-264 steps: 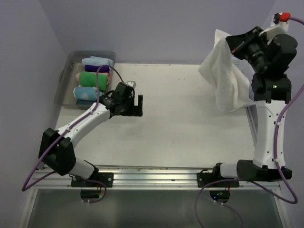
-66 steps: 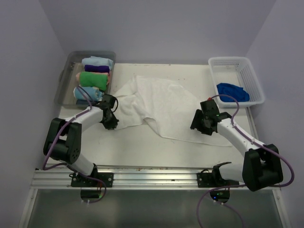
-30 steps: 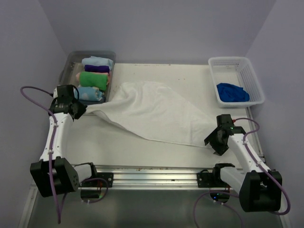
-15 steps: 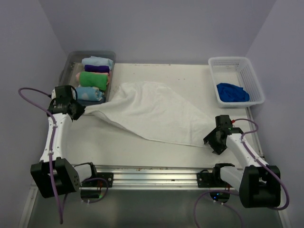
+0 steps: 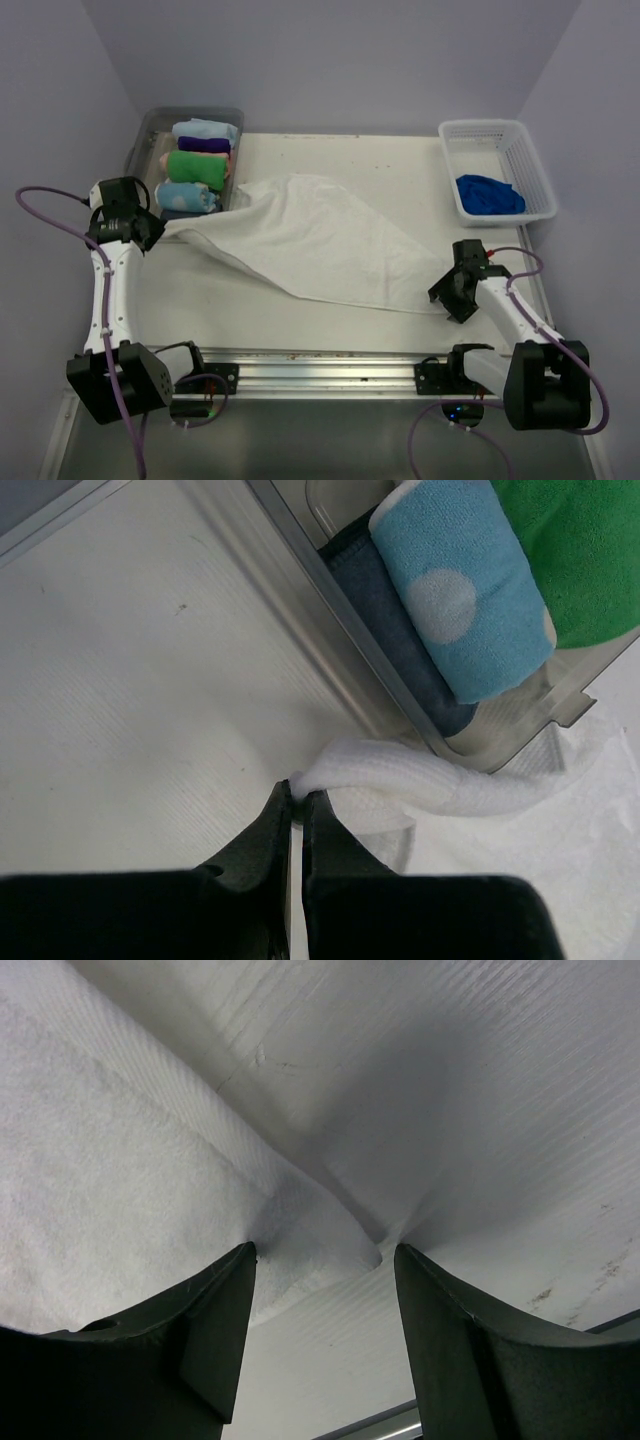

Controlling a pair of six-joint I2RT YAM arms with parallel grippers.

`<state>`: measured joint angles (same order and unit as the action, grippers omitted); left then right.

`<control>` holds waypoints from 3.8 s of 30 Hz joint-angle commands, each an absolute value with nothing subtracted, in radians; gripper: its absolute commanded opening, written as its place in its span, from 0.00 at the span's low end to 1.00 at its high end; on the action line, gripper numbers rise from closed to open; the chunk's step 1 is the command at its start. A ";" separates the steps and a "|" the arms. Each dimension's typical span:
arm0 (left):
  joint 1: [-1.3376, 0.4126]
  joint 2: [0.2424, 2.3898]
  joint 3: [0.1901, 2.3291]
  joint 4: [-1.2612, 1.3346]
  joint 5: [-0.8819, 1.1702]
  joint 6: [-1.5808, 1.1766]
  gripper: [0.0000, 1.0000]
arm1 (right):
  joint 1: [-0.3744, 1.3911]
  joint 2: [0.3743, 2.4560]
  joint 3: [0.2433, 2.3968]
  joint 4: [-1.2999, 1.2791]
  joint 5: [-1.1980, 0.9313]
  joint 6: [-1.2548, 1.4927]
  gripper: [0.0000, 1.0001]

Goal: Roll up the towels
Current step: Flatten the towel

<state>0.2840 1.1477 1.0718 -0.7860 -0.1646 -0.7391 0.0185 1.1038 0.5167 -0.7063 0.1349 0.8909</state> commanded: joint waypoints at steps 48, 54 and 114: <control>0.299 1.121 1.023 -0.724 -0.089 -0.696 0.00 | 0.135 1.046 0.440 -0.750 0.242 1.138 0.61; 0.299 1.129 1.039 -0.726 -0.098 -0.693 0.00 | 0.137 1.136 0.429 -0.632 0.235 1.141 0.57; 0.285 0.919 1.991 -0.865 -0.084 -0.699 0.00 | 0.184 0.862 2.180 -1.051 0.896 0.511 0.00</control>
<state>0.2874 0.9463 1.9266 -0.8284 0.0177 -0.7208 0.1608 0.8753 2.1628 -1.0363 0.7898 0.5575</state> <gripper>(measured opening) 0.030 0.039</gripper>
